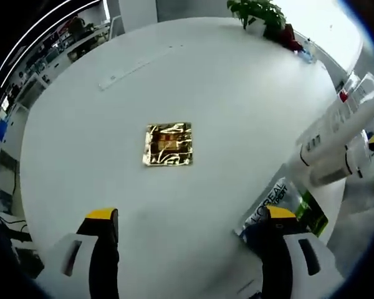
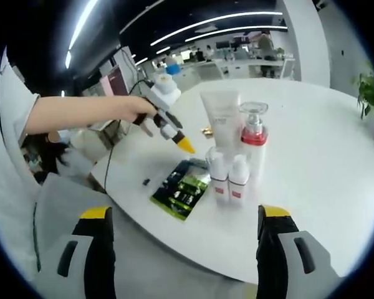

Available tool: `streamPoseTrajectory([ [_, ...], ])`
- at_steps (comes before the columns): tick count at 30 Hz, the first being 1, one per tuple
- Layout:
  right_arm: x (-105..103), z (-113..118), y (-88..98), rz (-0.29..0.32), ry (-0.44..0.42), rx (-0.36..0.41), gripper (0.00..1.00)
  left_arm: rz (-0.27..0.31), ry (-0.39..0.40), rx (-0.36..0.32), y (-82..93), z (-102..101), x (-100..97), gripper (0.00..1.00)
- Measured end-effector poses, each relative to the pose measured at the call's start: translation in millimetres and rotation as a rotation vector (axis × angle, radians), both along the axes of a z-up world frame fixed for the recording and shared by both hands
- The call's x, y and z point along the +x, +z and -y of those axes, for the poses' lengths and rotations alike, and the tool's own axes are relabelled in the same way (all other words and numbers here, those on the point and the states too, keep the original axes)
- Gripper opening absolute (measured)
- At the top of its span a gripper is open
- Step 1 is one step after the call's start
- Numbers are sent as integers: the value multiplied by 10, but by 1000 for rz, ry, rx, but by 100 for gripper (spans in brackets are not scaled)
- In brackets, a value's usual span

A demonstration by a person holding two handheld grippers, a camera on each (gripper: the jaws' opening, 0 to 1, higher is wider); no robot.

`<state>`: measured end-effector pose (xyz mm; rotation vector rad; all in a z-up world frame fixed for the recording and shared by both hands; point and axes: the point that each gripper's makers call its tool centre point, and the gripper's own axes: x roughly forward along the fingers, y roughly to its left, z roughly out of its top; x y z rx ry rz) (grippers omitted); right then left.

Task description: Arrange the skincare products in the storage area until every visible bottle or jar stands upright without overlapping.

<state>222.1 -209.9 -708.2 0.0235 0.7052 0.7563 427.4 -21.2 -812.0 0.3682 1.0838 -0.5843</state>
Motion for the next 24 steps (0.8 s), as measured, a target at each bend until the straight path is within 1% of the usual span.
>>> streamPoseTrajectory([
  [2, 3, 5, -5, -4, -4, 2, 95, -2, -5, 7, -36, 8, 90, 89],
  [4, 4, 8, -5, -6, -7, 2, 95, -3, -5, 12, -14, 1, 123, 88],
  [9, 3, 11, -12, -11, -9, 3, 95, 1, -6, 17, -37, 42, 282, 87],
  [13, 1, 13, -28, -15, -9, 1, 95, 4, -13, 24, -53, 69, 415, 84],
  [18, 2, 17, -33, -19, -12, 1, 95, 11, -31, 28, -84, 116, 536, 82],
  [24, 1, 17, -36, -21, -15, 0, 95, 16, -41, 8, -134, 172, 638, 77],
])
